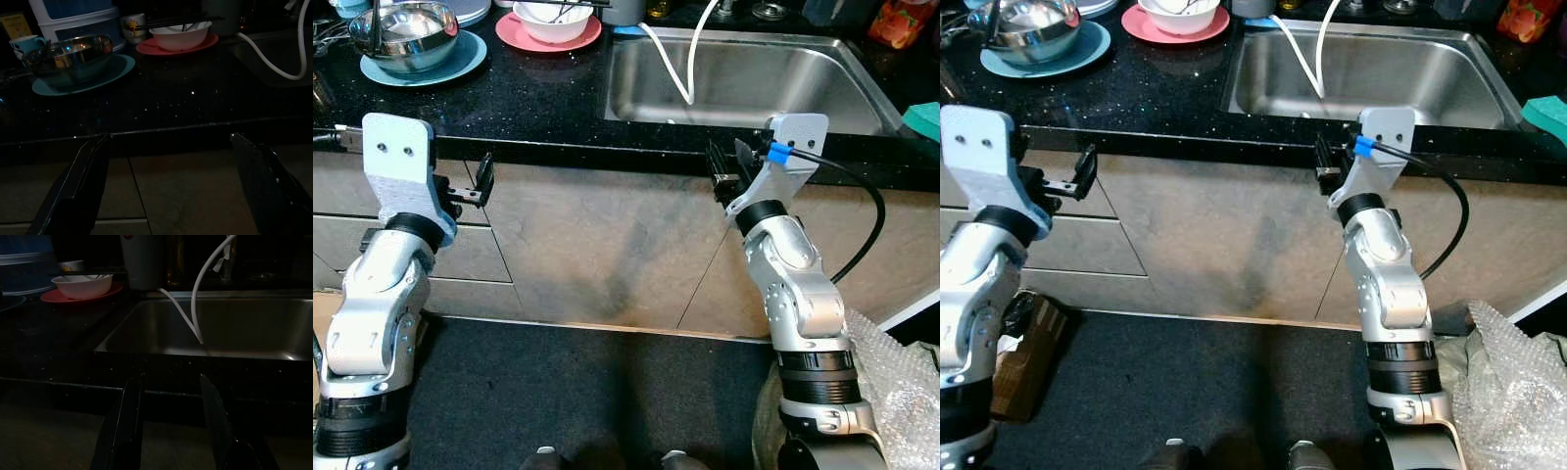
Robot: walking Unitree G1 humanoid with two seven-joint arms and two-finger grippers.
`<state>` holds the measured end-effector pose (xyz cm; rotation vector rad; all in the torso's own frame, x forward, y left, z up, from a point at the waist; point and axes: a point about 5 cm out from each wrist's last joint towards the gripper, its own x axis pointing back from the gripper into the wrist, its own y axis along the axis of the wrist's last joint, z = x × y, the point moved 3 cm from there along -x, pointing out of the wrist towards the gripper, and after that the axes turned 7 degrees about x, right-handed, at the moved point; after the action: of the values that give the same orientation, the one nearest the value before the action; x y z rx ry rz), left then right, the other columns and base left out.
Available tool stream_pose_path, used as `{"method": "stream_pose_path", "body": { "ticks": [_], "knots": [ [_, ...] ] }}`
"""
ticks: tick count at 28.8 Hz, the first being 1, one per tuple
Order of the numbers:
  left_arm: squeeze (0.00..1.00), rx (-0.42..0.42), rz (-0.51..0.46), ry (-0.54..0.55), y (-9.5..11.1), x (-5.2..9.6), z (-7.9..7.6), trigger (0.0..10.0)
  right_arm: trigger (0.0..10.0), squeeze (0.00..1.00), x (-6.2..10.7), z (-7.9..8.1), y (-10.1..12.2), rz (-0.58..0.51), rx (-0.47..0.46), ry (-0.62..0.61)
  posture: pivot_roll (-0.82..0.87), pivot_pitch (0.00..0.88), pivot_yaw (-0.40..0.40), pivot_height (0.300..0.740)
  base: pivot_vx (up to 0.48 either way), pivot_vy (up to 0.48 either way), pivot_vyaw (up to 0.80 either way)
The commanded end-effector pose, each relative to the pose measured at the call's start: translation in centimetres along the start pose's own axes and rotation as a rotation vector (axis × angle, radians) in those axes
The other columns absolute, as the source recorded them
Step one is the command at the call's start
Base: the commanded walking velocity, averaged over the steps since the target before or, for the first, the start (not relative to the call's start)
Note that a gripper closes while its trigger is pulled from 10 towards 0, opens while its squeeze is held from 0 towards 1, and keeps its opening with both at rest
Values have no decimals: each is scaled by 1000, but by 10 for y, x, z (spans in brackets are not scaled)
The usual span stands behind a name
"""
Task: Kitchen organization
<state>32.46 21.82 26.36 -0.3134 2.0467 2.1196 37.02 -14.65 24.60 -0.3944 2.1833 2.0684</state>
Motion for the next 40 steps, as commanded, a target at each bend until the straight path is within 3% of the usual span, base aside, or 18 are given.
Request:
{"method": "stream_pose_path", "body": {
  "ticks": [1,14,40],
  "knots": [
    [0,-1,7,5,-3,-1,1,10000,10000,0,0,-5,-3,7,0,-20,58,119,-6,740,0,0,0],
    [0,9,-3,-4,-2,3,0,10000,10000,0,0,-1,-4,13,-5,7,55,114,-14,740,0,0,0],
    [0,26,-18,-14,-2,6,-1,10000,10000,0,0,0,-5,13,-4,21,53,108,-21,740,306,0,0]
  ]
}}
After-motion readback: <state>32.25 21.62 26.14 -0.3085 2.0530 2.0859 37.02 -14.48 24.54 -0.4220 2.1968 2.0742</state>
